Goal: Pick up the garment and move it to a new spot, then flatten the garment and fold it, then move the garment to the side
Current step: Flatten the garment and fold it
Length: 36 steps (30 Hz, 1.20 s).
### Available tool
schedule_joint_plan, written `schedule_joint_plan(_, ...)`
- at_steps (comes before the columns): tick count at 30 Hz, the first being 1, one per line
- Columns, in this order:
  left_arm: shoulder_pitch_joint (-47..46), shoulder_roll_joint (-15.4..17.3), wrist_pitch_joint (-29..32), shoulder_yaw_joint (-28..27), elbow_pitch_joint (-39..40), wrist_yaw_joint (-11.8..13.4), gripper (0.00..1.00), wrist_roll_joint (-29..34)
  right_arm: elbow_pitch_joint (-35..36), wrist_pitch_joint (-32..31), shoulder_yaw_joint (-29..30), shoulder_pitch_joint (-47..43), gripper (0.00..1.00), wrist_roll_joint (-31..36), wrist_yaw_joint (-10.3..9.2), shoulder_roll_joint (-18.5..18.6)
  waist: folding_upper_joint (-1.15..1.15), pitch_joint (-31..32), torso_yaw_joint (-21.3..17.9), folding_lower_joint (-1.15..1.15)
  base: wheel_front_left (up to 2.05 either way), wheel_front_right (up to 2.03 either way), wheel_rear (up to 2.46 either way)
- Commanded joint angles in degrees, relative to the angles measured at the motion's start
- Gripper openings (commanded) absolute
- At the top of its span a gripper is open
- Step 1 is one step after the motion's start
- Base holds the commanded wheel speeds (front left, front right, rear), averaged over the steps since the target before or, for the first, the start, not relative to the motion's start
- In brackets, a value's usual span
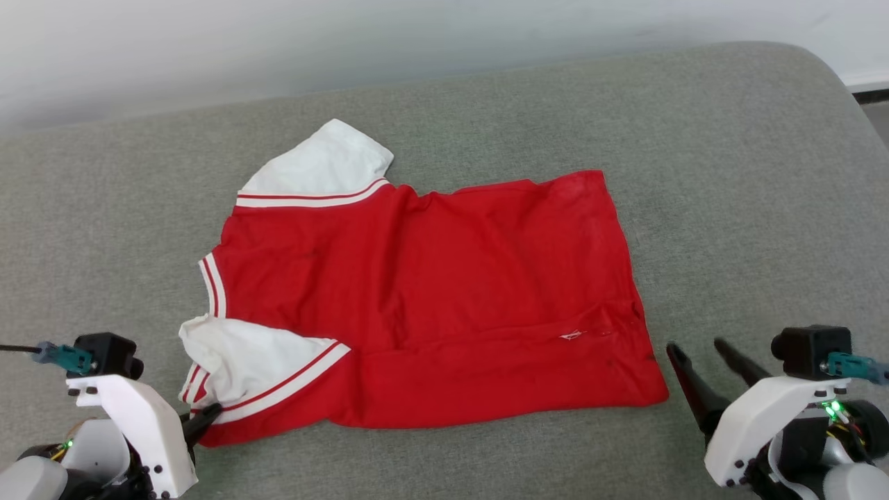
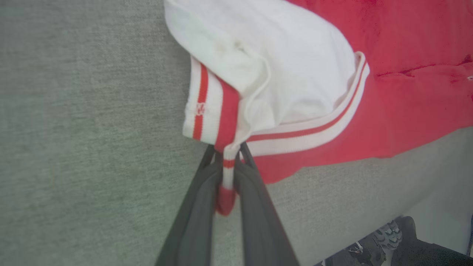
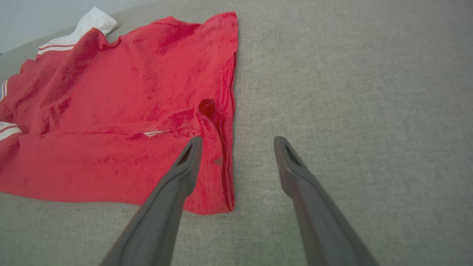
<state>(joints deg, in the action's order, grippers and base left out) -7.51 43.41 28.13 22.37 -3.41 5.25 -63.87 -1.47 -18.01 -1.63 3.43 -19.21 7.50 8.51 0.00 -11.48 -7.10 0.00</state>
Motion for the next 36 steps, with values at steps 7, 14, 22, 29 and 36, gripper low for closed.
schedule_joint_plan(7, -1.3, 1.2, -1.6, -0.2, 8.5, 1.5, 0.00, 3.0, -0.4, -21.5, 2.0, 1.8, 1.00, -3.7, -0.02, 2.7, 0.00, -1.4, 3.4, 0.00, 0.00, 0.00, 0.00)
schedule_joint_plan(14, -2.2, 0.5, -1.7, 0.4, 10.5, 1.7, 0.00, 3.9, -4.3, -24.1, -0.8, 5.8, 1.00, -3.6, -0.03, 1.4, 0.00, -4.2, 5.2, 0.00, 0.00, 0.00, 0.00)
schedule_joint_plan(22, -1.8, -0.4, -2.2, 1.1, 9.3, 1.2, 0.00, 3.7, -10.4, -25.8, -4.5, 6.1, 0.00, -5.1, 0.07, 0.1, 0.00, -4.4, 6.0, 0.00, 0.00, 0.00, 0.00)
schedule_joint_plan(29, -0.6, -1.6, -4.8, 1.4, 7.6, 1.9, 0.00, 5.0, -9.5, -24.4, -5.0, 6.7, 0.00, -5.9, 0.04, 2.6, 0.00, -0.7, 5.9, 0.00, 0.00, 0.00, 0.00)
schedule_joint_plan(36, 3.0, -4.6, -7.8, 0.7, 6.2, 4.3, 0.00, 3.7, -8.4, -23.5, -6.2, 5.5, 0.00, -7.0, 0.04, 4.9, 0.00, 5.6, 6.2, 0.00, 0.00, 0.00, 0.00)
